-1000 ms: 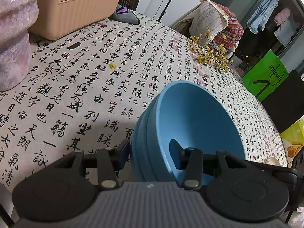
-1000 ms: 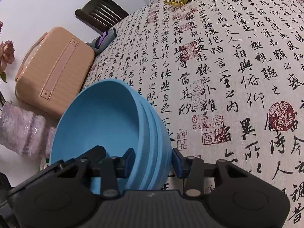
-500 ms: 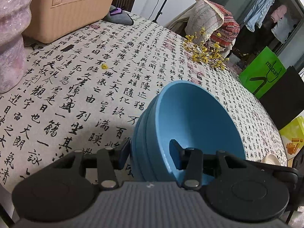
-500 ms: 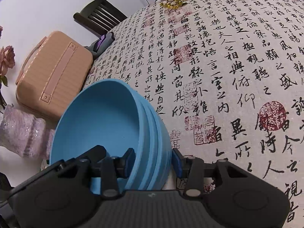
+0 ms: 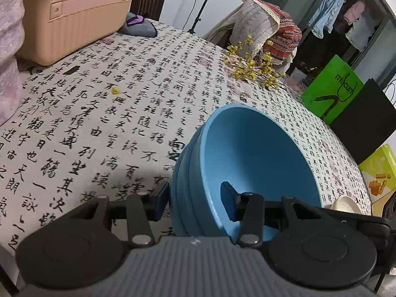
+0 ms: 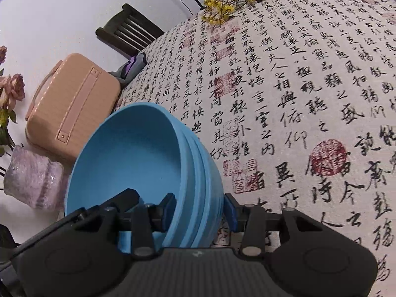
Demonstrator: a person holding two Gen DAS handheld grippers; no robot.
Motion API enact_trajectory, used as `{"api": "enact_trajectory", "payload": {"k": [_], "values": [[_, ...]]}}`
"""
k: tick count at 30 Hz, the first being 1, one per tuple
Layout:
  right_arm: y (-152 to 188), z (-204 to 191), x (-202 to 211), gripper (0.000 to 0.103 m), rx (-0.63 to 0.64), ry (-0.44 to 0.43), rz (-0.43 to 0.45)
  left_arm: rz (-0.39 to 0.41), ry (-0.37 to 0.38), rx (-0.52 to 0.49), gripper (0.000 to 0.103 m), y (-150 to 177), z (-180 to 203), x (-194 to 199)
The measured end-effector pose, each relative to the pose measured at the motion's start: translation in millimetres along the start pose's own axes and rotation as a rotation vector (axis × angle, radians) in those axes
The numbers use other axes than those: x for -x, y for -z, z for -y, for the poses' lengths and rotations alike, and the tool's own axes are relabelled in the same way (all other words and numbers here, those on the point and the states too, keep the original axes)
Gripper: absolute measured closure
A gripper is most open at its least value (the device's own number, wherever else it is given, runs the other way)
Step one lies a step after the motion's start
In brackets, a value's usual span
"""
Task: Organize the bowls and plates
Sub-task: 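Carry the stacked blue bowls with both grippers toward the cream plates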
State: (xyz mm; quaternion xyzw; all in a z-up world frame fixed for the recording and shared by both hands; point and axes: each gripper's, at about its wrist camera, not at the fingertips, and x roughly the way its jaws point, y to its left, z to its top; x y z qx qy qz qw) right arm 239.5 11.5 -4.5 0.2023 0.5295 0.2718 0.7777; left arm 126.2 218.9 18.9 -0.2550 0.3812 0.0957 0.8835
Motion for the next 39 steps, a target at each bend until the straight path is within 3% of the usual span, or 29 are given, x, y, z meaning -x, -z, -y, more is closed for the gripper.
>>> {"api": "enact_trajectory", "payload": {"k": [39], "values": [[-16.2, 78.4, 87.0, 0.060, -0.046, 0.003, 0.128, -0.004, 0.055, -0.122, 0.057, 25.9, 111.1, -8.6]]}}
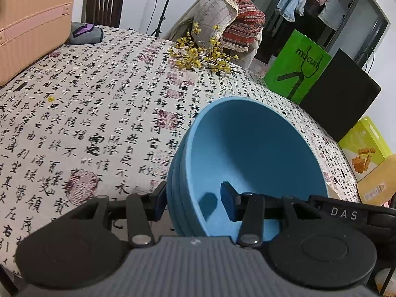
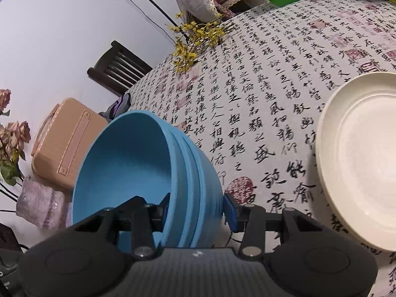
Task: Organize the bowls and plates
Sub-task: 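Carry the stacked blue bowls with both grippers toward the cream plates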
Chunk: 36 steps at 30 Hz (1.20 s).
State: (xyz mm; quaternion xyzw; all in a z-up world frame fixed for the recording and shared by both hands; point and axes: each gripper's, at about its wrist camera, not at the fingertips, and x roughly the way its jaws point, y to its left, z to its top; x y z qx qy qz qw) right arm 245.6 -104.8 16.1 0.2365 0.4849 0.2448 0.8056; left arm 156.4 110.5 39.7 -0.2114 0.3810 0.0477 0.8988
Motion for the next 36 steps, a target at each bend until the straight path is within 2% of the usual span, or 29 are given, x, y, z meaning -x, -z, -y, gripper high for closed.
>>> {"api": "enact_trajectory", "payload": {"k": [36], "values": [[-13.6, 63.1, 63.6, 0.060, -0.055, 0.038, 0.088, -0.012, 0.056, -0.072, 0.057, 17.6, 86.1, -14.5]]}}
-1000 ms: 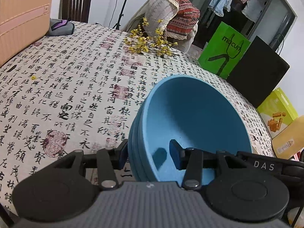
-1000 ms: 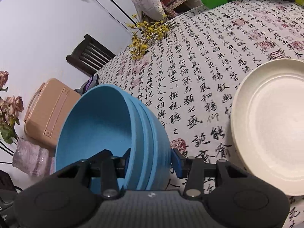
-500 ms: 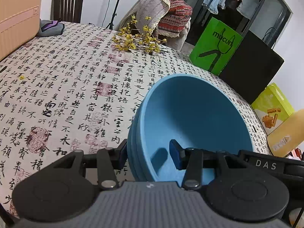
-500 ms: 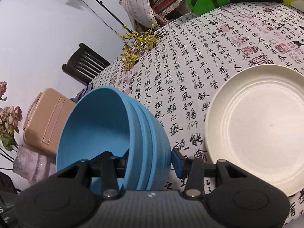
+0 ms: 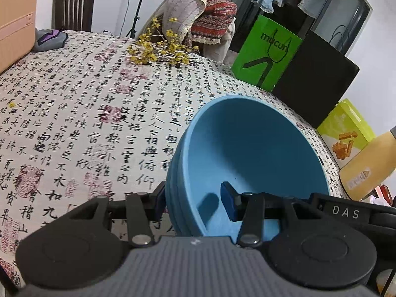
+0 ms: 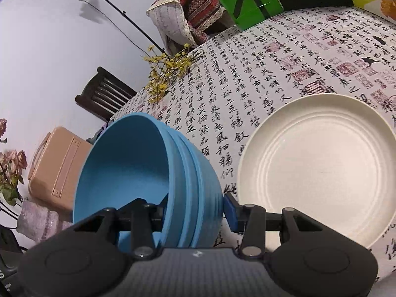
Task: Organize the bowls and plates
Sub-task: 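Carry the stacked blue bowls with both grippers toward the cream plates, then lower the bowl stack onto the cream plate stack with both grippers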
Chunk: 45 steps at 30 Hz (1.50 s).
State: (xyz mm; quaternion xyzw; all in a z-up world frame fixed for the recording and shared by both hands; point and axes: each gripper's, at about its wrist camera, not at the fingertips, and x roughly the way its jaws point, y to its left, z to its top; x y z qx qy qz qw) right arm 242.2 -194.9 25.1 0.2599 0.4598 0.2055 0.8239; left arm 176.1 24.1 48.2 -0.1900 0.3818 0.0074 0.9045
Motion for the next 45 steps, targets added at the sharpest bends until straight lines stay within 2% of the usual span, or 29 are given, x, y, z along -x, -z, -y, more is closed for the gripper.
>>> {"api": "enact_trajectory", "payload": {"k": [29, 45], "values": [[-18.5, 57.9, 40.7, 0.060, -0.058, 0.037, 0.065, -0.036, 0.070, -0.061, 0.057, 10.1, 62.4, -25.3], [-25.3, 103.0, 56.7, 0.060, -0.110, 0.063, 0.081, -0.087, 0.105, -0.093, 0.057, 18.6, 97.0, -55.4]]}}
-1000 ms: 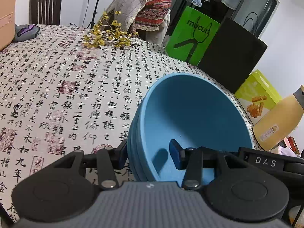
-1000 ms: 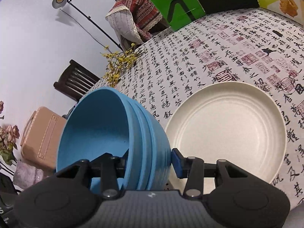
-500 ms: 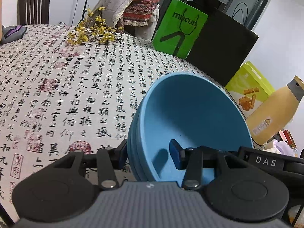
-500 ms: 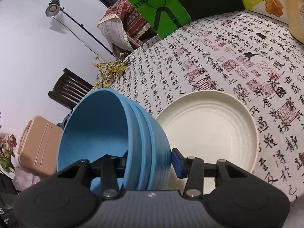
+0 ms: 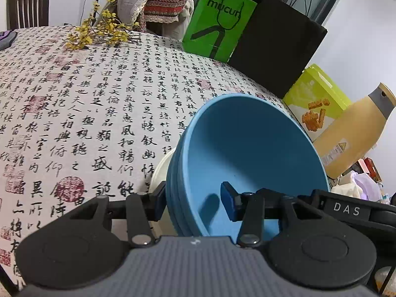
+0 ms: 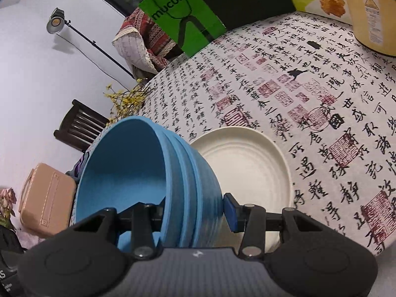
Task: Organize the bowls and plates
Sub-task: 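Lower the bowl stack onto the cream plate stack with both grippers, then open both grippers and pull them back from the bowls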
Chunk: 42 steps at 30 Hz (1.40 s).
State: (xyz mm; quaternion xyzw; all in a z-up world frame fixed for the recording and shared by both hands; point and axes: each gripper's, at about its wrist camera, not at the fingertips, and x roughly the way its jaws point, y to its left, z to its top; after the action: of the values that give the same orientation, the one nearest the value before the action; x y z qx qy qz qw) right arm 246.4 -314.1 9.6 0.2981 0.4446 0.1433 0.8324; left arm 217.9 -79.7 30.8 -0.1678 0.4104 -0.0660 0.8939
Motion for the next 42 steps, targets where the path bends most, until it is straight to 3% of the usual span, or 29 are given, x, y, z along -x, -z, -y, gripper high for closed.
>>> {"api": "enact_trajectory", "payload": {"k": [14, 19, 21, 23, 25, 29, 32, 42], "values": [[-13.7, 16.3, -9.8, 0.060, 0.036, 0.052, 0.027, -0.051, 0.010, -0.016, 0.057, 2.6, 10.6, -34.7], [-15.3, 23.4, -13.1, 0.049, 0.025, 0.036, 0.018, -0.031, 0.034, -0.015, 0.054, 4.2, 11.1, -33.7], [-14.7, 25.2, -13.2, 0.045, 0.029, 0.019, 0.021, -0.012, 0.044, -0.024, 0.047, 4.2, 11.6, -30.4], [-13.9, 26.8, -10.4, 0.031, 0.036, -0.001, 0.040, 0.022, 0.049, -0.028, 0.031, 4.5, 12.2, -23.7], [-12.2, 28.3, -3.8, 0.018, 0.043, -0.028, 0.071, 0.073, 0.042, -0.043, 0.027, 5.5, 12.7, -13.9], [-8.1, 28.7, 13.1, 0.014, 0.085, -0.061, 0.152, 0.140, 0.046, -0.056, 0.016, 11.8, 6.3, 1.6], [-1.8, 32.4, 26.5, 0.000, 0.118, -0.101, 0.208, 0.201, 0.033, -0.050, 0.000, 20.4, 0.4, 14.3], [41.7, 35.4, 70.0, 0.000, 0.353, -0.074, 0.445, 0.503, -0.086, -0.175, 0.000, 78.8, 15.4, 68.8]]}}
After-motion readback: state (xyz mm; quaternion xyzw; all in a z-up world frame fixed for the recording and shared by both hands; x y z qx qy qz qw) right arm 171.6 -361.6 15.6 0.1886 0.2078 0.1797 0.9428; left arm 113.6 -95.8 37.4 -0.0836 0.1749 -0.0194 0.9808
